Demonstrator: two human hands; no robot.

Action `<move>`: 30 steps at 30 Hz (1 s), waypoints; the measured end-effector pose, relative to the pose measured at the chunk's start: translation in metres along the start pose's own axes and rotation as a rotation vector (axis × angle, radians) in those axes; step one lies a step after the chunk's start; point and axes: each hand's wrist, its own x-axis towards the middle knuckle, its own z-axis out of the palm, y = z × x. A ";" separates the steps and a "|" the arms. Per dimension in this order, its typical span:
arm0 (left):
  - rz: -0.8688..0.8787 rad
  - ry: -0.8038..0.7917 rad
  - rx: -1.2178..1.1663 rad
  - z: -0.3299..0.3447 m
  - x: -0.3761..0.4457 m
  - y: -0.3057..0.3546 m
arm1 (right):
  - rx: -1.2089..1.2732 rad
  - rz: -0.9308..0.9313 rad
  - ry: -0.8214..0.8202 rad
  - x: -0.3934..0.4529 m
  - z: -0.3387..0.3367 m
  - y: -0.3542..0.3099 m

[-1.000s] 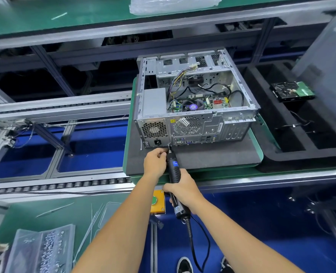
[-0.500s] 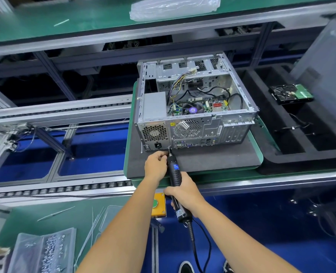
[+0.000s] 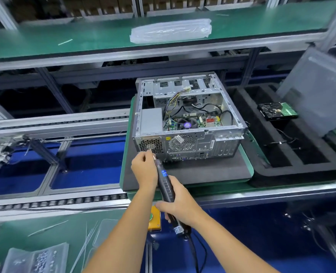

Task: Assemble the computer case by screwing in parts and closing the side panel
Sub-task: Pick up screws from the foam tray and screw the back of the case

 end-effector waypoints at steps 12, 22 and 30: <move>0.307 -0.102 -0.127 0.030 0.049 0.181 | 0.068 -0.297 0.117 0.022 -0.075 -0.133; 0.404 -0.342 -0.185 0.196 0.005 0.224 | -0.043 -0.240 0.397 0.002 -0.226 -0.114; 0.334 -0.479 -0.062 0.388 -0.033 0.206 | 0.038 -0.117 0.491 0.012 -0.399 -0.037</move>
